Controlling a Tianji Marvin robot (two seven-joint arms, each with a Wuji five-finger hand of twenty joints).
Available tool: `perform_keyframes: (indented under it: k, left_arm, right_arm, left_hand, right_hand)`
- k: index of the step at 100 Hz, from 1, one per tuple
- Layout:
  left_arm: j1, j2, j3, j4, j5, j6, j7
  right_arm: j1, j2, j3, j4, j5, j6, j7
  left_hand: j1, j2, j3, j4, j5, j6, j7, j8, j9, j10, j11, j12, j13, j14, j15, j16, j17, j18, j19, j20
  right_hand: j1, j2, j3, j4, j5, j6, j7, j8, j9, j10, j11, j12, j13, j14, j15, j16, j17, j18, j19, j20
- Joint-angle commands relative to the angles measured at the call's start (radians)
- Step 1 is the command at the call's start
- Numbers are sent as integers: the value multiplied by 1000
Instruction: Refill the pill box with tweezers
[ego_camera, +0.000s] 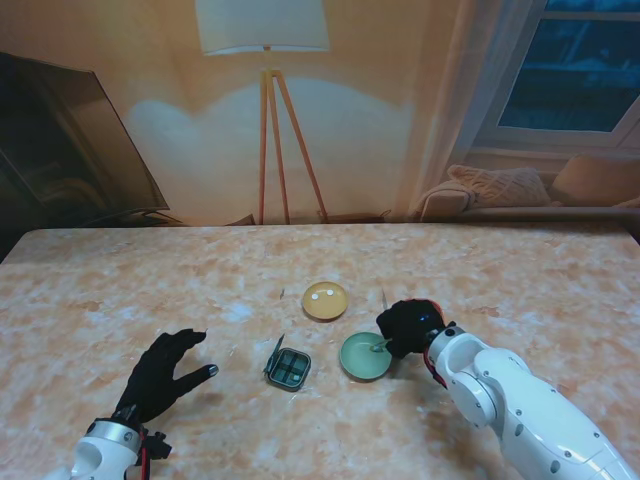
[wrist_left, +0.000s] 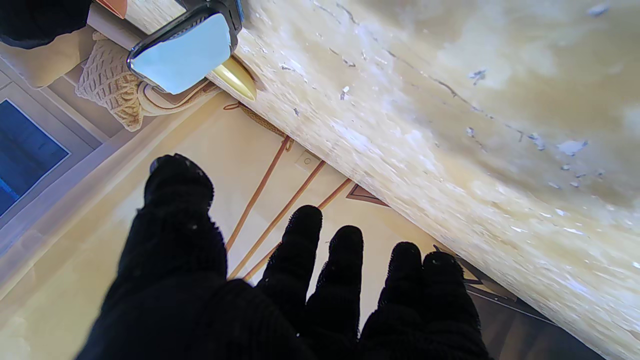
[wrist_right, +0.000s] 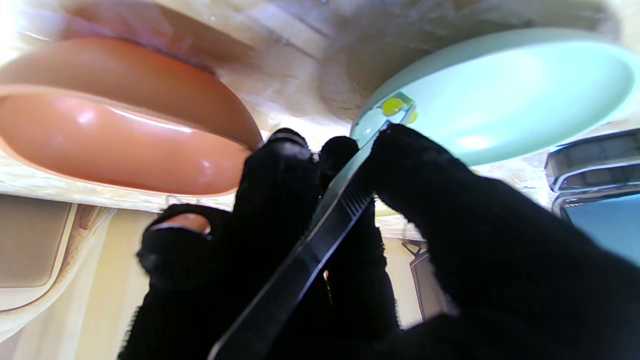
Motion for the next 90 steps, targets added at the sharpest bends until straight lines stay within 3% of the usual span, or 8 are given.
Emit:
perform_keyframes:
  k: [1, 55, 90]
  left_arm:
    - [9, -1, -1, -6, 2, 3, -15]
    - [10, 3, -20, -17, 15, 0, -34]
    - [27, 8, -49, -51, 32, 9, -64]
  right_arm:
    - [-12, -6, 1, -11, -3, -6, 10]
    - [-29, -18, 6, -68, 27, -16, -14]
    - [-3, -38, -77, -106, 76, -6, -70]
  left_hand:
    - [3, 33, -15, 21, 11, -10, -3, -13, 9, -22, 0, -9, -11, -17, -1, -5, -1, -62, 0, 6]
    - [-12, 29, -19, 20, 6, -22, -3, -13, 11, -33, -5, -12, -5, -25, -6, -25, -3, -61, -8, 2]
    - [-27, 26, -18, 20, 6, -27, -1, -12, 18, -35, -8, -12, 1, -26, -7, -42, -3, -60, -14, -1]
  right_hand:
    - [46, -25, 96, 66, 64, -91, 106, 4, 78, 80, 61, -12, -2, -49, 39, -4, 49, -119, 53, -8]
    - [51, -34, 111, 53, 67, -84, 111, 7, 81, 89, 74, -18, -4, -45, 61, -3, 54, -121, 67, -11]
    - [61, -9, 88, 46, 59, -83, 106, 8, 66, 93, 71, -17, -5, -34, 48, -15, 44, -111, 65, -15]
